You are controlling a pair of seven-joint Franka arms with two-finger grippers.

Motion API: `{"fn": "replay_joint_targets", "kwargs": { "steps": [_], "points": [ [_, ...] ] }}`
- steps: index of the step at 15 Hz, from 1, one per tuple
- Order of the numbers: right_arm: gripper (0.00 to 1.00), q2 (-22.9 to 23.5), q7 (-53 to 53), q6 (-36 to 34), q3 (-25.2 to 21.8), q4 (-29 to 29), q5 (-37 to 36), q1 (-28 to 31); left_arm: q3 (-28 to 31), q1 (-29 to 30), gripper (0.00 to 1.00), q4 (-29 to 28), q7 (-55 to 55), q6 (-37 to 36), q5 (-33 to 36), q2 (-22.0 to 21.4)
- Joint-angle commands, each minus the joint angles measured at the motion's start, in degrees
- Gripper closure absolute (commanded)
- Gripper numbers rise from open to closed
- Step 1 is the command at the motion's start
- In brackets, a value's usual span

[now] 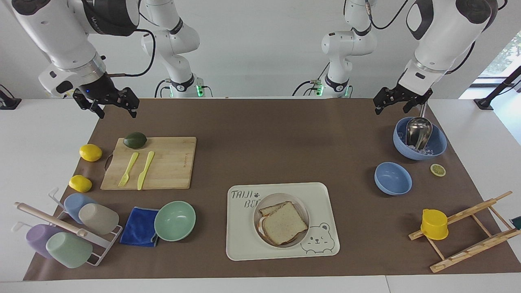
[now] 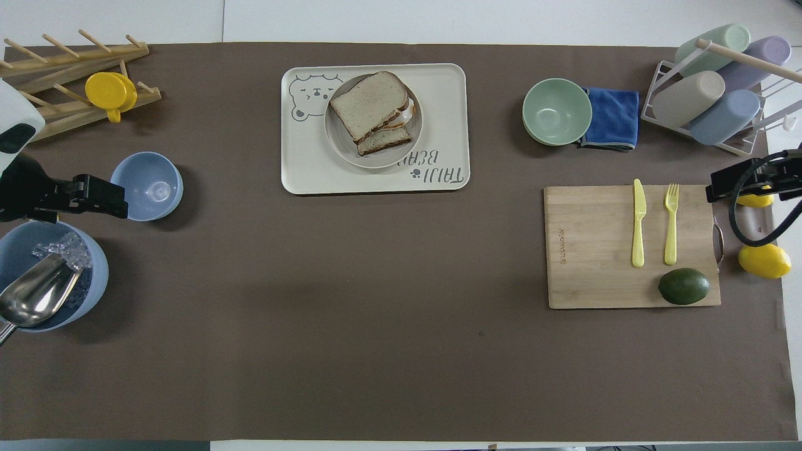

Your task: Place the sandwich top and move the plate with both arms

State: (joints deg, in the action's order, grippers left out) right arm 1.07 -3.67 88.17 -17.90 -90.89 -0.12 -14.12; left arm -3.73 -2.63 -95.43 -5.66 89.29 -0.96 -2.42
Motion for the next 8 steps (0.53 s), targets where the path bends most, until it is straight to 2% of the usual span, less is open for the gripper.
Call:
{"fn": "replay_joint_targets", "kwargs": {
  "steps": [1, 8],
  "points": [
    [0.0, -1.4, 0.3, 0.2, 0.2, -1.3, 0.9, 0.2, 0.0, 0.2, 0.0, 0.6, 0.4, 0.5, -0.4, 0.0],
    [0.0, -1.4, 0.3, 0.2, 0.2, -1.3, 0.9, 0.2, -0.2, 0.2, 0.0, 0.3, 0.4, 0.0, -0.4, -0.5]
  ]
}}
